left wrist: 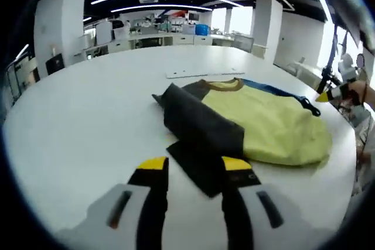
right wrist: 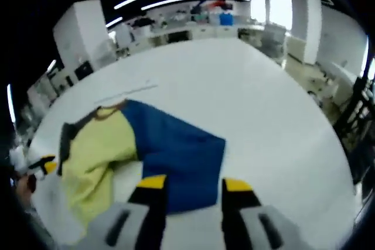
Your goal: Fold the garment on the visible template until the final outline fits inside the template.
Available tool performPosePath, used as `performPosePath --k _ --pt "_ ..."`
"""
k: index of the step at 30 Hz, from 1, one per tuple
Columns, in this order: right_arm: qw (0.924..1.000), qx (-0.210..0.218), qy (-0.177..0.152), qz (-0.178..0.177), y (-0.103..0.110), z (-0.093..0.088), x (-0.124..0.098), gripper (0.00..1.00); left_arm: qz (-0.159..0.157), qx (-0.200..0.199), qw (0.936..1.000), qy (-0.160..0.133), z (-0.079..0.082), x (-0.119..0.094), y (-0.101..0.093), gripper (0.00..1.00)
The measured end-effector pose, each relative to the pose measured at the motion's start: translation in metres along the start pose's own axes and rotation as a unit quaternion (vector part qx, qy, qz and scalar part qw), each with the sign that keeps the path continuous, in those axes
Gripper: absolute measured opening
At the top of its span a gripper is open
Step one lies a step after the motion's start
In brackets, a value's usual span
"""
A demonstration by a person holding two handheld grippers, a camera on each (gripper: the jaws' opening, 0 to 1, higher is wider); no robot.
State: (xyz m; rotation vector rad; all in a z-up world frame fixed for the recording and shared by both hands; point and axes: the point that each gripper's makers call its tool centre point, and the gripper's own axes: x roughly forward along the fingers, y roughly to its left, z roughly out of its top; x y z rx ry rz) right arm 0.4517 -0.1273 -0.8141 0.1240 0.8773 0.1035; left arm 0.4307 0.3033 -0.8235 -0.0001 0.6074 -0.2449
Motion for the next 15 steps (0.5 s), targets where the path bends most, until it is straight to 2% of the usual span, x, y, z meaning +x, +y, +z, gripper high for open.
performPosePath --k 2,5,8,9,11,15 --pt "0.9995 0.032 0.007 -0.002 0.001 -0.007 0.004 0.35 0.007 0.001 1.0 0.003 -0.004 0.002 0.0 0.29" --pt "0.9988 0.047 0.007 -0.008 0.005 -0.017 0.006 0.34 0.01 -0.008 0.9999 0.005 -0.009 0.004 -0.003 0.25" --pt "0.9979 0.061 0.022 -0.004 0.014 -0.026 0.011 0.31 0.006 -0.017 0.9998 0.012 -0.015 0.006 -0.004 0.21" --pt "0.9974 0.069 0.02 -0.009 0.014 -0.028 0.013 0.3 0.006 -0.013 0.9999 0.002 -0.013 0.007 -0.003 0.2" --pt "0.9974 0.069 0.006 -0.017 0.013 -0.024 0.013 0.28 0.008 -0.009 0.9999 0.006 -0.013 0.006 -0.004 0.19" --pt "0.998 0.049 0.007 -0.039 0.008 -0.026 0.015 0.18 0.01 -0.008 0.9999 0.004 -0.013 0.004 -0.008 0.19"
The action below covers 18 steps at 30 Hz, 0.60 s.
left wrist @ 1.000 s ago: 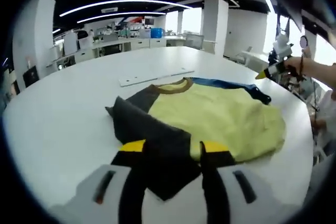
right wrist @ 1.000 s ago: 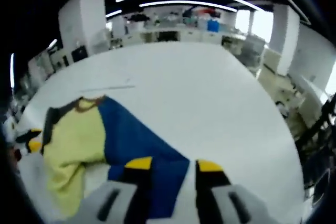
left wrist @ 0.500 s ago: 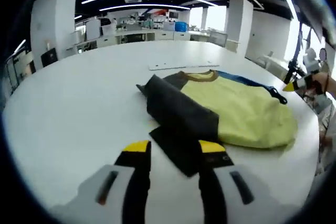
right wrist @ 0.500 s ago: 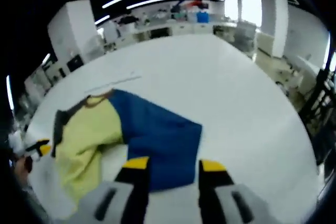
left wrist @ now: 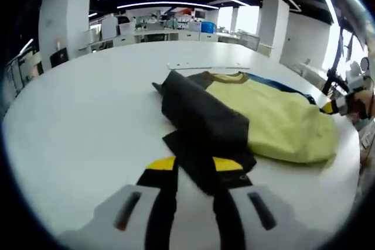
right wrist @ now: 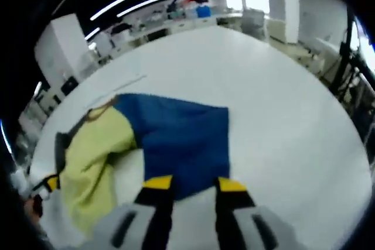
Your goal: Fold the garment on the visible template until the final outline fits inside the template.
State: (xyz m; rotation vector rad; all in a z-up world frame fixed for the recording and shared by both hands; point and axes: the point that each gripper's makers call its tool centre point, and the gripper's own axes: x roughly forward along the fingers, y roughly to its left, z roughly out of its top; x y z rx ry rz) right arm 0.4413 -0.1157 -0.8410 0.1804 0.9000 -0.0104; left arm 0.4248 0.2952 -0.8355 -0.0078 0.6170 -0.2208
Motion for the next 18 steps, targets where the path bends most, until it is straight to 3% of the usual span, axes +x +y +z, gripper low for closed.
performPosePath --k 3,6,9,18 --pt "0.9999 -0.006 -0.006 -0.007 0.002 -0.001 -0.002 0.13 0.011 0.029 0.9995 0.006 0.001 0.001 -0.002 0.17" --pt "0.9987 -0.042 -0.015 -0.024 -0.001 -0.003 -0.003 0.09 0.016 0.016 0.9997 0.005 0.0 0.001 0.004 0.17" --pt "0.9982 -0.049 -0.02 -0.029 0.0 -0.003 -0.003 0.09 0.02 0.016 0.9997 0.004 0.0 0.001 0.007 0.16" --pt "0.9986 -0.038 -0.032 -0.018 0.001 -0.002 -0.002 0.0 0.011 0.002 0.9999 0.007 0.0 0.005 0.001 0.02"
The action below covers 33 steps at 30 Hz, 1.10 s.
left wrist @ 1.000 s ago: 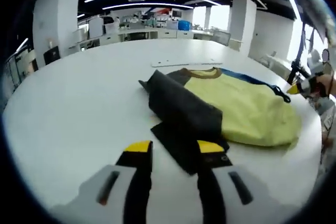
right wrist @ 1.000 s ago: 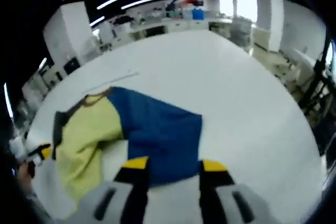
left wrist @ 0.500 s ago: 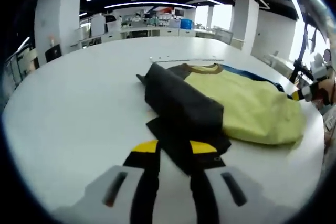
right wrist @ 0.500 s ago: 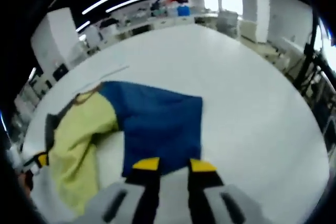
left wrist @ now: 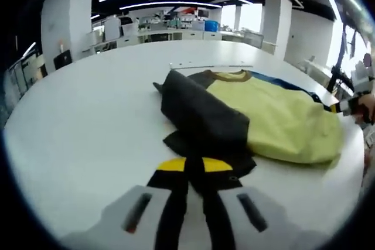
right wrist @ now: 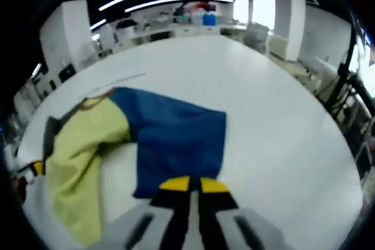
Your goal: Fold the garment on the visible template until the final outline fits inside the template.
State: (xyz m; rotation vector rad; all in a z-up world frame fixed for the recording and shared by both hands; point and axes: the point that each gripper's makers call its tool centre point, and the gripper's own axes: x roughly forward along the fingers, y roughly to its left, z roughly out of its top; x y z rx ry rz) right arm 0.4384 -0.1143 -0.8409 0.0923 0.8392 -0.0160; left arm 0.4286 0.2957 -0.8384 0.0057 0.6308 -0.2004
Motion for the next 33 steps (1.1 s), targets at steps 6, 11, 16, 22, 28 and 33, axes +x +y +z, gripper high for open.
performPosePath --k 6,11,16,22,28,33 --pt "0.9996 -0.023 0.003 0.014 -0.002 -0.001 -0.002 0.0 -0.007 -0.035 0.9993 -0.007 0.003 -0.003 0.002 0.0" --pt "0.9985 -0.053 -0.008 0.009 -0.017 0.006 -0.01 0.0 0.005 -0.049 0.9986 -0.019 0.01 -0.016 0.011 0.0" --pt "0.9972 -0.074 -0.011 0.002 -0.037 0.011 -0.024 0.0 0.021 -0.063 0.9971 -0.036 0.016 -0.03 0.034 0.0" --pt "0.9916 -0.129 -0.002 -0.009 -0.063 0.015 -0.031 0.0 0.04 -0.076 0.9952 -0.047 0.016 -0.049 0.066 0.0" --pt "0.9865 -0.161 0.007 -0.031 -0.093 0.015 -0.038 0.0 0.071 -0.09 0.992 -0.053 0.012 -0.071 0.096 0.0" --pt "0.9826 -0.181 0.008 -0.041 -0.107 0.016 -0.039 0.0 0.097 -0.092 0.99 -0.046 0.001 -0.086 0.117 0.0"
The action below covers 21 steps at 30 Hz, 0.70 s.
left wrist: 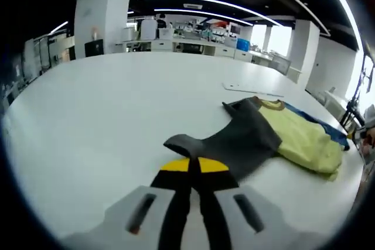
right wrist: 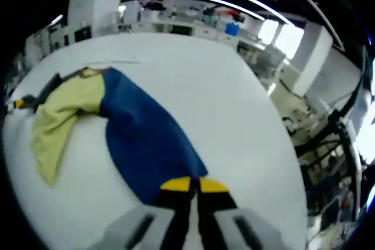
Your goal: Fold the garment on the visible template until the final outline fits inside the template.
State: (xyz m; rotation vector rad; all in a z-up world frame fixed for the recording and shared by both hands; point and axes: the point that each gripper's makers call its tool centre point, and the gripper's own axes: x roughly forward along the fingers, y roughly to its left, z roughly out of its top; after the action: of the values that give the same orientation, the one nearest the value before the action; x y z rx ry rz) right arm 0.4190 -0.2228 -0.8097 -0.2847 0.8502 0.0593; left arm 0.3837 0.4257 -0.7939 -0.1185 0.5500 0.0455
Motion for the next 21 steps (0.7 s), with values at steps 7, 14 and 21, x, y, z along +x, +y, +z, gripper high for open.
performPosePath --k 7,14,21 --pt "0.9998 -0.022 -0.001 -0.005 -0.014 0.0 0.008 0.0 0.06 0.015 0.998 0.01 -0.011 -0.009 0.037 0.0" --pt "0.9995 -0.028 0.002 -0.017 -0.028 0.004 0.016 0.0 0.088 0.018 0.9958 0.019 -0.013 -0.008 0.072 0.0" --pt "0.9989 -0.037 -0.004 -0.029 -0.041 0.013 0.022 0.0 0.112 0.042 0.9919 0.043 -0.018 -0.008 0.1 0.0"
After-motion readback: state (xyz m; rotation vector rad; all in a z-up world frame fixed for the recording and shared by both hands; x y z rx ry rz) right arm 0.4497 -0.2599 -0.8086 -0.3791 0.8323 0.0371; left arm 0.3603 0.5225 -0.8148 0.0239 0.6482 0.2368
